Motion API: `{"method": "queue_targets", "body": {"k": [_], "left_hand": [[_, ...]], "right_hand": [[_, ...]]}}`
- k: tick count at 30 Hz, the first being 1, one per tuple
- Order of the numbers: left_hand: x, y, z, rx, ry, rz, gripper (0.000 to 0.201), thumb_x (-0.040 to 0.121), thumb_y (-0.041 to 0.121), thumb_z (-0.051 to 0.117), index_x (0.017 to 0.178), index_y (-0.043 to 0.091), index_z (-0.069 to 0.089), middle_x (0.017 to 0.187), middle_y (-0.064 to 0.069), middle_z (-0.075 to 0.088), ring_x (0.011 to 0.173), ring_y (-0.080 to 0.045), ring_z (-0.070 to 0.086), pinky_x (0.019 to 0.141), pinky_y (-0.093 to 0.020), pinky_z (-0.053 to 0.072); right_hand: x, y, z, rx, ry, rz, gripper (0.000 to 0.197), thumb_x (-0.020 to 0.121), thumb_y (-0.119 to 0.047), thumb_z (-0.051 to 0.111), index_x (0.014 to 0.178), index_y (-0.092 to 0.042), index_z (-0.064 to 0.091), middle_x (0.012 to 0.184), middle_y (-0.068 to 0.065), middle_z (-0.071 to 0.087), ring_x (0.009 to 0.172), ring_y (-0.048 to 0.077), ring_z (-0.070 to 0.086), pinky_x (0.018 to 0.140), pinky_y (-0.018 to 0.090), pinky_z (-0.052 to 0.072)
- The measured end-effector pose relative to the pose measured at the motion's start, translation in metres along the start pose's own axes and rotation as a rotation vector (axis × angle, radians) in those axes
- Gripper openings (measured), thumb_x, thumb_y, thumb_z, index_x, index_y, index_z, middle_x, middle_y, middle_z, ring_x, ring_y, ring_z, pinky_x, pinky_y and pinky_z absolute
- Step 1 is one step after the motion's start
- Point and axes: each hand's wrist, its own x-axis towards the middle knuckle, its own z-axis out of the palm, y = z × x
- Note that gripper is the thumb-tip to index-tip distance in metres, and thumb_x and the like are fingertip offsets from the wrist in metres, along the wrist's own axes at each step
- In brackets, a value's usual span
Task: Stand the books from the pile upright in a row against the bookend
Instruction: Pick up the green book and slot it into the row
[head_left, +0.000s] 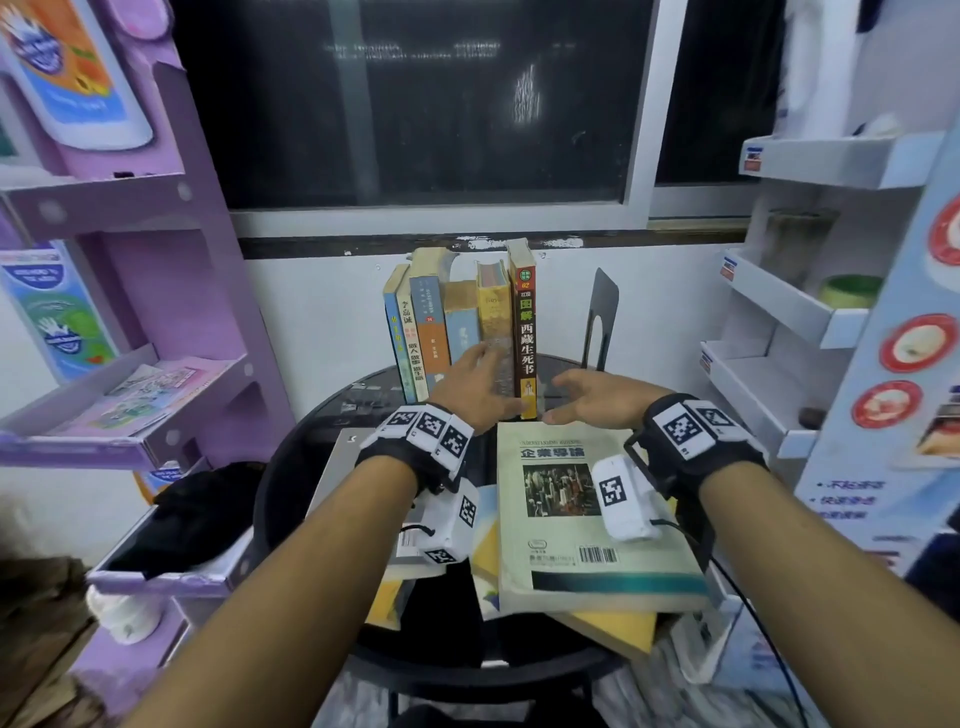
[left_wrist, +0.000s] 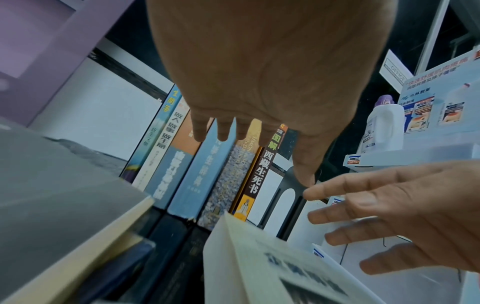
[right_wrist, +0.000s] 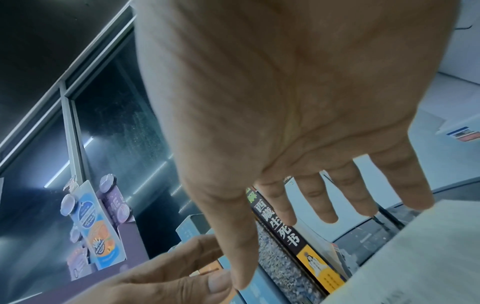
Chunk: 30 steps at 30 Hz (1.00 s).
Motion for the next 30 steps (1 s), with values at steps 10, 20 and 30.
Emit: {"method": "queue_targets", "body": {"k": [10, 20, 30], "left_hand": [[-0.02, -0.003, 0.033, -0.127, -0.362, -0.274, 0.11, 0.072, 0.077, 0.053, 0.153, 0.028, -0.003, 0.157, -0.009, 0.027, 0.134, -0.032, 0.041, 0.107, -0.04, 0.036], [-0.025, 0.002, 0.051, -0.147, -0.411, -0.278, 0.098, 0.084, 0.061, 0.057, 0.153, 0.021, 0.001, 0.149, -0.003, 0.04, 0.129, -0.025, 0.046, 0.106, -0.034, 0.034], [-0.028, 0.006, 0.043, -0.268, -0.379, -0.253, 0.09, 0.081, 0.042, 0.072, 0.148, 0.02, 0.016, 0.138, 0.0, 0.053, 0.123, -0.022, 0.051, 0.109, -0.042, 0.037]], "right_hand": [[-0.028, 0.032, 0.013, -0.03, 0.04, 0.166, 0.076, 0.086, -0.05, 0.064, 0.147, -0.016, 0.035, 0.151, 0.004, 0.038, 0.133, 0.023, 0.04, 0.103, 0.034, 0.033], [-0.04, 0.045, 0.014, 0.008, 0.07, 0.24, 0.077, 0.084, -0.046, 0.069, 0.145, -0.012, 0.036, 0.148, 0.005, 0.04, 0.128, 0.024, 0.044, 0.095, 0.031, 0.04], [-0.043, 0.037, 0.009, -0.024, 0.019, 0.257, 0.062, 0.079, -0.027, 0.078, 0.131, -0.005, 0.053, 0.129, 0.011, 0.057, 0.108, 0.025, 0.056, 0.089, 0.033, 0.046]]}}
